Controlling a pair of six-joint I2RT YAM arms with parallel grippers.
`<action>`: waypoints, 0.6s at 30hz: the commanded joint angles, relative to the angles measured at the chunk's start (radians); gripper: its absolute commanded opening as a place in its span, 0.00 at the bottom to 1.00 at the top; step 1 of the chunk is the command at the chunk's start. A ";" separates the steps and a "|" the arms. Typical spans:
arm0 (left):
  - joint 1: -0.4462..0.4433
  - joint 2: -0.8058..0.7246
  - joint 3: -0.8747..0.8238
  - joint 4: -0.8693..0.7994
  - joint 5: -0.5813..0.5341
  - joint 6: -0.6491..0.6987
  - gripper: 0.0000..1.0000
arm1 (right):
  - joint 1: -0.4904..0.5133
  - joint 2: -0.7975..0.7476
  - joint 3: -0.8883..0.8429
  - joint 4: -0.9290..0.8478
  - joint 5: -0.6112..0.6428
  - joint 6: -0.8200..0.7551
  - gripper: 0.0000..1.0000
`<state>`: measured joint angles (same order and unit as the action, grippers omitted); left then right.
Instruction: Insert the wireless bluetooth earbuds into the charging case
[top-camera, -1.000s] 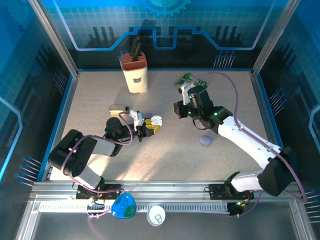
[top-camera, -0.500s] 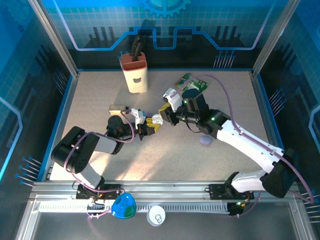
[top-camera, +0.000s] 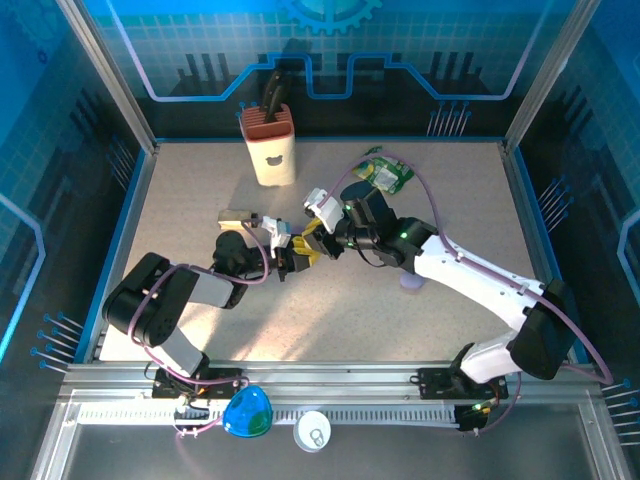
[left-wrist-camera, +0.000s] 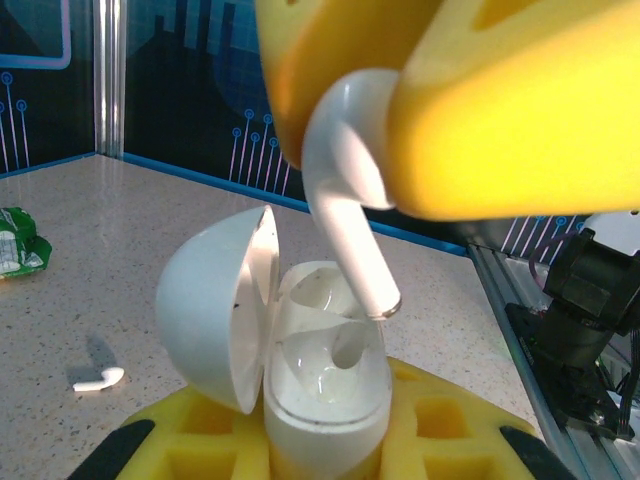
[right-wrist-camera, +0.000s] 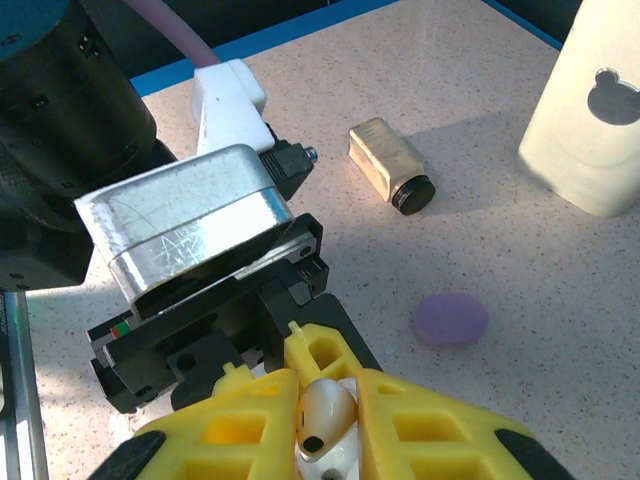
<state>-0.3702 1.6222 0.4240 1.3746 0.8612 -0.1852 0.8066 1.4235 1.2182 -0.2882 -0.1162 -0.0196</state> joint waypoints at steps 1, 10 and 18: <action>0.008 -0.031 0.021 0.026 0.030 -0.021 0.12 | 0.011 0.005 0.020 -0.029 0.003 -0.020 0.21; 0.008 -0.039 0.024 0.026 0.043 -0.034 0.11 | 0.009 0.008 -0.008 -0.023 0.032 -0.010 0.20; 0.009 -0.043 0.021 0.026 0.042 -0.033 0.12 | 0.008 0.003 -0.006 -0.050 0.034 -0.032 0.20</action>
<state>-0.3702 1.6054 0.4240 1.3746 0.8795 -0.2108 0.8066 1.4235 1.2171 -0.3092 -0.0895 -0.0288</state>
